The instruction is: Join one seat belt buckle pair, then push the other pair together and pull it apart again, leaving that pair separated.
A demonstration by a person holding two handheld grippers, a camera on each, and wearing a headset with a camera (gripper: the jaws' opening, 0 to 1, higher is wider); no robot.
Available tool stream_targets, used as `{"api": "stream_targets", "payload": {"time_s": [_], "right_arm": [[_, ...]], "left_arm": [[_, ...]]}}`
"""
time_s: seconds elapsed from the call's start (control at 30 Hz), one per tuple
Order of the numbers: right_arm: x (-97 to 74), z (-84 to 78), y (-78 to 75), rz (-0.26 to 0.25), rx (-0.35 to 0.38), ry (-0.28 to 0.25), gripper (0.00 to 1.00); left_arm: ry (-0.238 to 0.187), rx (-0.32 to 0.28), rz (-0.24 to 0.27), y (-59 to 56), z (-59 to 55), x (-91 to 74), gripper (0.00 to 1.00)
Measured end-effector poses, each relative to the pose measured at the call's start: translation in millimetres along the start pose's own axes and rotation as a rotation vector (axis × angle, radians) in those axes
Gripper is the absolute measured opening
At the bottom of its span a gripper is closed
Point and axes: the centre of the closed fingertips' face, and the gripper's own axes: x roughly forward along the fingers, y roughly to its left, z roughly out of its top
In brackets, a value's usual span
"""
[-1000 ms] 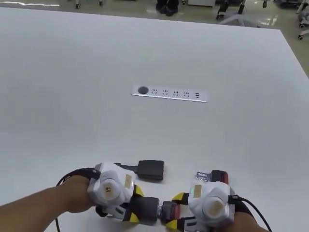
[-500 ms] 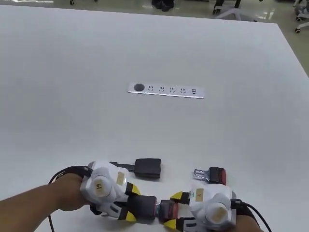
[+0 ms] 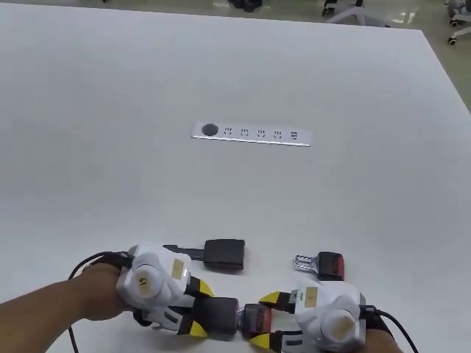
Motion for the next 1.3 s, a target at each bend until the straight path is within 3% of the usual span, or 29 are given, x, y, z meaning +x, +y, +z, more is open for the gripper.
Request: {"api": "stream_targets", "payload": {"time_s": [0.8, 1.03, 1.13, 1.27, 1.3], "right_arm": [[-1.1, 1.1, 2.7, 0.003, -0.03, -0.015, 0.31], [-1.4, 2.2, 3.5, 0.006, -0.029, -0.012, 0.32], [-1.1, 1.6, 4.5, 0.009, -0.057, -0.001, 0.33], [-1.3, -2.8, 6.1, 0.005, -0.174, 0.052, 0.33], [-2.1, -1.7, 5.8, 0.002, -0.131, 0.041, 0.33]], "left_arm": [[-0.046, -0.041, -0.003, -2.3, 1.9, -0.7, 0.32], [-0.041, -0.022, 0.001, -4.1, 3.0, -0.2, 0.33], [-0.028, -0.007, 0.0, -6.1, 3.2, 0.3, 0.33], [-0.02, 0.0, 0.008, -5.7, 3.0, 0.8, 0.34], [-0.017, 0.009, 0.014, -6.3, 3.0, 1.3, 0.34]]}}
